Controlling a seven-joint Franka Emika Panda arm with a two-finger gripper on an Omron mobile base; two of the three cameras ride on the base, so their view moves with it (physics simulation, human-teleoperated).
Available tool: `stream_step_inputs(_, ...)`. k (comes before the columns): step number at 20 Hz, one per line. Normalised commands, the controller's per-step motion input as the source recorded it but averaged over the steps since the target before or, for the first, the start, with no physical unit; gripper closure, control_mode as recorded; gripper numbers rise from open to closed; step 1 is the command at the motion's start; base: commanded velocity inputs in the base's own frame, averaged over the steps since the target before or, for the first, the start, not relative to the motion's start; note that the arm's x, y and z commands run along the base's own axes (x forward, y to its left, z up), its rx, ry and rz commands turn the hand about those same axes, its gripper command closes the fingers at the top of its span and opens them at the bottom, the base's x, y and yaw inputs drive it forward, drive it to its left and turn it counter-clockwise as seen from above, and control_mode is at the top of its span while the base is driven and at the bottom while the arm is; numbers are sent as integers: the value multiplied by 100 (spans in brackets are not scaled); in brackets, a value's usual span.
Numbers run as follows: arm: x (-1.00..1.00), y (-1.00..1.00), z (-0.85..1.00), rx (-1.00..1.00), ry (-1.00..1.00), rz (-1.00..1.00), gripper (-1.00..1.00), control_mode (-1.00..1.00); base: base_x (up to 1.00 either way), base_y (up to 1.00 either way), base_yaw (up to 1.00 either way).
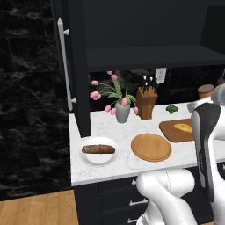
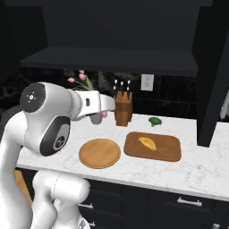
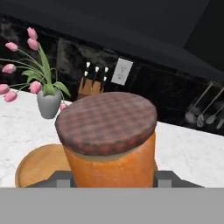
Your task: From the different types of pastries on the counter, select a croissant and place it on the cutting board. Then retrieve a jar of jam from the cabinet and place it alongside the croissant on the cutting board.
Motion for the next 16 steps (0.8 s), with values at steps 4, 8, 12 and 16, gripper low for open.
stream_step_inputs(4,51,-10,-79,-3,18,0,100,-100,0,0,0)
stream_step_inputs(8,49,-15,-88,0,14,0,100,-100,0,0,0)
stream_step_inputs(12,44,-28,-96,0,10,0,100,-100,0,0,0)
stream_step_inputs(16,45,-33,-99,0,7,0,100,-100,0,0,0)
